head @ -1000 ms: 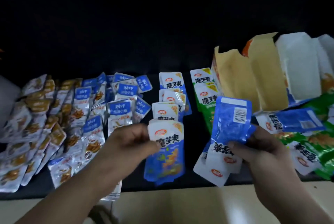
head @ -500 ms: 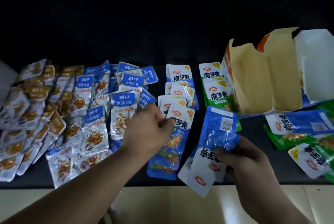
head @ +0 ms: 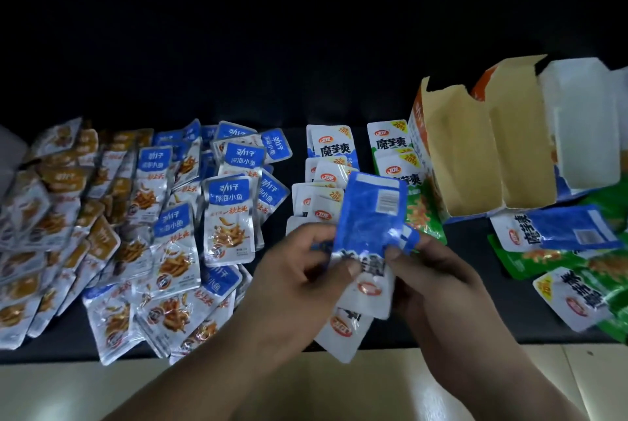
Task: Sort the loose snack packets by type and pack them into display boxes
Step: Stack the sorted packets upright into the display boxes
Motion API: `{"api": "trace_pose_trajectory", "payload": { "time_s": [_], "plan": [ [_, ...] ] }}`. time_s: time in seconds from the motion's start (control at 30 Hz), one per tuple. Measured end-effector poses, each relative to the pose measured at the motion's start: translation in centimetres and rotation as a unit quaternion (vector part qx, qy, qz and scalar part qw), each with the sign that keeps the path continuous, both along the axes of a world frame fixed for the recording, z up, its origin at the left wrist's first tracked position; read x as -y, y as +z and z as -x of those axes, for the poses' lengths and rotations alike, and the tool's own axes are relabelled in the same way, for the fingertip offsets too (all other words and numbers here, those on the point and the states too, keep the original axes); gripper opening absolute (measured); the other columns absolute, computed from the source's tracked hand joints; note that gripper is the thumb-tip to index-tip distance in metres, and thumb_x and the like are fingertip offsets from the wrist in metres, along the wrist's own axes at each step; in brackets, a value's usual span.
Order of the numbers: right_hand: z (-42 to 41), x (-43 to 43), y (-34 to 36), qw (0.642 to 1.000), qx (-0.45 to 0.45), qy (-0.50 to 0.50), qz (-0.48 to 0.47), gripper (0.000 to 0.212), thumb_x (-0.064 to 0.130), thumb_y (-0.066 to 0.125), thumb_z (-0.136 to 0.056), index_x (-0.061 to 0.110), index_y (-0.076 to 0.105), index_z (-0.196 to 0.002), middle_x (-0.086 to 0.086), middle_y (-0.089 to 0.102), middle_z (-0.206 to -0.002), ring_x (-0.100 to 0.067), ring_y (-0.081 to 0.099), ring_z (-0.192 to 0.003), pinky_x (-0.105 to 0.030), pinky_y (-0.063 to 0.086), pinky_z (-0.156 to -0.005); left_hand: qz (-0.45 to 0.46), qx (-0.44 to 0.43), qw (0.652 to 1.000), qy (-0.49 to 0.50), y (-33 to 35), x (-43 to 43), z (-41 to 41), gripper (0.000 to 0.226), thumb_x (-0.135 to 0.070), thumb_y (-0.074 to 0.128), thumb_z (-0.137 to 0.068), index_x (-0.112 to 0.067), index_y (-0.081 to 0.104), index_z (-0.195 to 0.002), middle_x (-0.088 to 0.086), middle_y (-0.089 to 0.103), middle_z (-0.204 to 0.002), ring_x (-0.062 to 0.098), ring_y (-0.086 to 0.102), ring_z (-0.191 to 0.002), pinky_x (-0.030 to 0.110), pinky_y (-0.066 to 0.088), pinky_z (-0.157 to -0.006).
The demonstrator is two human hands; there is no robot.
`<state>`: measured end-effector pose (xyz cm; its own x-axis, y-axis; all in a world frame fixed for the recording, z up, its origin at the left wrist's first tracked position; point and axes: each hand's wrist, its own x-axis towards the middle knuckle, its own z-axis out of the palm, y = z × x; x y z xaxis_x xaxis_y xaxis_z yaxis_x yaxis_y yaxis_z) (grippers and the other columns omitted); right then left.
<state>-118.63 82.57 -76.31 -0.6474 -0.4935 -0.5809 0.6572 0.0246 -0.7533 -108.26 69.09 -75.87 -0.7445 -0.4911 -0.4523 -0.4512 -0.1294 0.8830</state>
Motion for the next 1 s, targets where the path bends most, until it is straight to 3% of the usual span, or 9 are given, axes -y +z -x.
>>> {"api": "trace_pose_trajectory", "payload": {
  "time_s": [0.1, 0.3, 0.4, 0.53, 0.6, 0.67, 0.83, 0.93, 1.0],
  "plan": [
    [0.5, -0.1, -0.1, 0.998, 0.000, -0.041, -0.047, 0.015, -0.002, 0.064, -0.092, 0.005, 0.072, -0.102, -0.027, 0.074, -0.106, -0.037, 0.076, -0.090, -0.047, 0.059, -0.075, 0.025, 0.027, 0.998, 0.054, -0.4, 1.4, -0.2, 0.015, -0.023, 0.072, -0.095, -0.022, 0.067, -0.109, -0.008, 0.080, -0.089, 0.009, 0.077, -0.080, 0.029, 0.062, -0.067],
    [0.8, -0.3, 0.6, 0.998, -0.013, 0.050, -0.034, 0.020, 0.006, 0.067, -0.093, 0.007, 0.075, -0.111, -0.017, 0.078, -0.104, -0.037, 0.076, -0.093, -0.043, 0.061, -0.072, -0.036, 0.006, 0.997, 0.075, -0.2, 2.3, -0.5, 0.019, -0.016, 0.069, -0.097, -0.017, 0.066, -0.115, -0.002, 0.081, -0.098, 0.017, 0.078, -0.090, 0.038, 0.062, -0.076],
    [0.8, -0.5, 0.3, 0.984, -0.131, 0.019, -0.116, 0.008, 0.009, 0.073, -0.091, 0.014, 0.079, -0.094, -0.010, 0.079, -0.091, -0.024, 0.073, -0.078, -0.037, 0.057, -0.065, -0.025, -0.004, 0.995, 0.100, -0.5, 2.4, -0.4, 0.019, -0.012, 0.071, -0.095, -0.016, 0.066, -0.113, -0.002, 0.081, -0.094, 0.015, 0.078, -0.086, 0.026, 0.060, -0.063],
    [1.5, -1.3, 0.9, 0.864, -0.483, 0.002, -0.143, 0.024, 0.003, 0.078, -0.085, 0.024, 0.077, -0.096, -0.001, 0.073, -0.098, -0.004, 0.068, -0.093, -0.013, 0.050, -0.082, -0.044, -0.018, 0.989, 0.137, 0.0, 2.8, -0.5, 0.012, -0.009, 0.070, -0.095, -0.015, 0.070, -0.105, 0.001, 0.080, -0.089, 0.018, 0.078, -0.079, 0.025, 0.057, -0.059],
    [1.2, -1.2, 0.7, 0.809, -0.573, 0.045, -0.127, 0.029, -0.005, 0.078, -0.083, 0.016, 0.077, -0.103, -0.003, 0.071, -0.109, -0.002, 0.066, -0.105, -0.007, 0.045, -0.089, -0.109, -0.024, 0.984, 0.137, 0.6, 2.4, -0.3, 0.011, -0.007, 0.068, -0.095, -0.010, 0.071, -0.105, 0.009, 0.079, -0.091, 0.028, 0.078, -0.078, 0.034, 0.060, -0.056],
    [1.1, -1.2, -0.2, 0.789, -0.601, 0.087, -0.097, 0.032, -0.009, 0.076, -0.079, 0.011, 0.077, -0.104, -0.006, 0.068, -0.121, -0.006, 0.065, -0.115, -0.011, 0.047, -0.094, -0.135, -0.026, 0.981, 0.137, 0.6, 2.1, 0.0, 0.013, -0.007, 0.066, -0.096, -0.009, 0.071, -0.108, 0.013, 0.078, -0.094, 0.035, 0.076, -0.077, 0.039, 0.060, -0.058],
    [0.2, -2.0, -1.1, 0.840, -0.518, 0.161, -0.005, 0.045, 0.007, 0.080, -0.075, 0.007, 0.073, -0.119, -0.004, 0.063, -0.136, -0.016, 0.063, -0.127, -0.023, 0.053, -0.096, -0.044, -0.012, 0.995, 0.091, 1.3, 2.6, -0.2, 0.033, -0.009, 0.064, -0.098, -0.036, 0.072, -0.115, -0.009, 0.079, -0.102, 0.013, 0.076, -0.093, 0.029, 0.062, -0.073],
    [-0.3, -1.8, -0.5, 0.912, -0.405, 0.070, -0.019, 0.039, 0.037, 0.085, -0.078, 0.010, 0.079, -0.106, 0.000, 0.072, -0.121, -0.013, 0.069, -0.116, -0.020, 0.054, -0.091, 0.035, 0.004, 0.999, 0.039, 2.0, 3.3, -0.5, 0.041, -0.008, 0.065, -0.099, -0.045, 0.070, -0.116, -0.020, 0.078, -0.096, 0.015, 0.076, -0.082, 0.021, 0.059, -0.069],
    [0.2, -1.7, -0.8, 0.915, -0.391, 0.008, -0.099, 0.018, 0.024, 0.087, -0.081, 0.024, 0.081, -0.097, 0.006, 0.076, -0.109, -0.008, 0.072, -0.103, -0.016, 0.053, -0.087, 0.093, 0.011, 0.995, 0.025, 2.7, 4.0, -0.7, 0.045, -0.011, 0.070, -0.096, -0.049, 0.066, -0.118, -0.031, 0.074, -0.090, 0.006, 0.072, -0.067, 0.013, 0.054, -0.060]
  ]
}}
